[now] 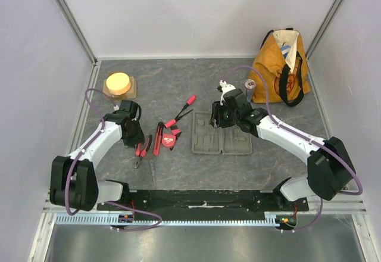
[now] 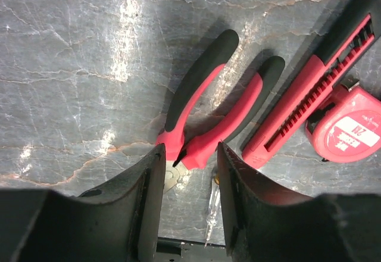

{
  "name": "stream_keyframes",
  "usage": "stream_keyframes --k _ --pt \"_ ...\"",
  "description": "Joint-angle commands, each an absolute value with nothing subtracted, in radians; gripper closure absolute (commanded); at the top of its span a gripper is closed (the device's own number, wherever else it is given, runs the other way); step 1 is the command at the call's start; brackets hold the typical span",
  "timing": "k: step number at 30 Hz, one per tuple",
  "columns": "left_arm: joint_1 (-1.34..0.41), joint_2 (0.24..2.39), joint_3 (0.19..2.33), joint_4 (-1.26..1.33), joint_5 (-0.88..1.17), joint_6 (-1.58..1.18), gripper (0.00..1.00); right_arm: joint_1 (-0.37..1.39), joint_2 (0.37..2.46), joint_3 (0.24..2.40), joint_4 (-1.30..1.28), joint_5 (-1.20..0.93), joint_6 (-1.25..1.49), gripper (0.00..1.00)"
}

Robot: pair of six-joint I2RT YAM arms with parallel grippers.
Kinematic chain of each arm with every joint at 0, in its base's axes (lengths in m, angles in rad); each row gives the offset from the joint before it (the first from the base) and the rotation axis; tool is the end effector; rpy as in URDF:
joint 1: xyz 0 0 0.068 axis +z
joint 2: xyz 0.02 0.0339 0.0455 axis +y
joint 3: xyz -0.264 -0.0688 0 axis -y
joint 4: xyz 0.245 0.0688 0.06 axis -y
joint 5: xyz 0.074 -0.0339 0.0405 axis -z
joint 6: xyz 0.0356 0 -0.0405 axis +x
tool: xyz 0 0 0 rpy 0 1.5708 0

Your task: Pack the tool kit

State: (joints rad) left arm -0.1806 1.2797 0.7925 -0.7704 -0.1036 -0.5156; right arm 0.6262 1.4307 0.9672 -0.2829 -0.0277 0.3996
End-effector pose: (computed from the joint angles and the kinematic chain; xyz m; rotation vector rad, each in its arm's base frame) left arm 0.2196 -0.0363 0.2006 -0.4916 2.7691 -0.0144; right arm 0.2502 0.1822 0.2446 -0.2836 2.3644 0.5397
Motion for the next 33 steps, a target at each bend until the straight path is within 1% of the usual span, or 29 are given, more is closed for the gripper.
stream_keyframes --k 1,5,10,14,15,17,20,21,26,28,32,33 --pt "-0.167 1.327 0.805 -0.719 -0.115 -0.519 0.56 0.635 1.437 1.028 -0.232 -0.051 0.408 0.49" --pt "-0.164 1.399 0.833 -0.715 -0.107 -0.479 0.59 0.635 1.433 1.017 -0.229 -0.048 0.420 0.50" --pt "-0.166 1.448 0.839 -0.706 -0.110 -0.471 0.58 0.635 1.417 0.996 -0.221 -0.037 0.433 0.50" --pt "-0.164 1.471 0.862 -0.704 -0.072 -0.459 0.57 0.635 1.410 0.980 -0.218 -0.031 0.440 0.50" --pt "-0.164 1.479 0.867 -0.704 -0.071 -0.456 0.58 0.635 1.407 0.977 -0.218 -0.026 0.443 0.50" --pt "-0.166 1.494 0.876 -0.706 -0.074 -0.448 0.62 0.635 1.402 0.971 -0.215 -0.023 0.446 0.50" --pt "-0.163 1.517 0.884 -0.706 -0.083 -0.443 0.64 0.635 1.393 0.965 -0.212 -0.020 0.449 0.50" --pt "-0.164 1.525 0.885 -0.706 -0.083 -0.445 0.63 0.635 1.390 0.962 -0.212 -0.017 0.449 0.50" --pt "-0.164 1.566 0.905 -0.707 -0.072 -0.428 0.52 0.635 1.371 0.943 -0.210 -0.006 0.453 0.51" --pt "-0.164 1.575 0.907 -0.707 -0.063 -0.420 0.55 0.635 1.370 0.939 -0.210 -0.006 0.456 0.51" --pt "-0.164 1.562 0.899 -0.713 -0.060 -0.420 0.73 0.635 1.362 0.930 -0.207 -0.006 0.462 0.51" --pt "-0.164 1.554 0.899 -0.718 -0.066 -0.419 0.80 0.635 1.361 0.927 -0.206 -0.006 0.462 0.51"
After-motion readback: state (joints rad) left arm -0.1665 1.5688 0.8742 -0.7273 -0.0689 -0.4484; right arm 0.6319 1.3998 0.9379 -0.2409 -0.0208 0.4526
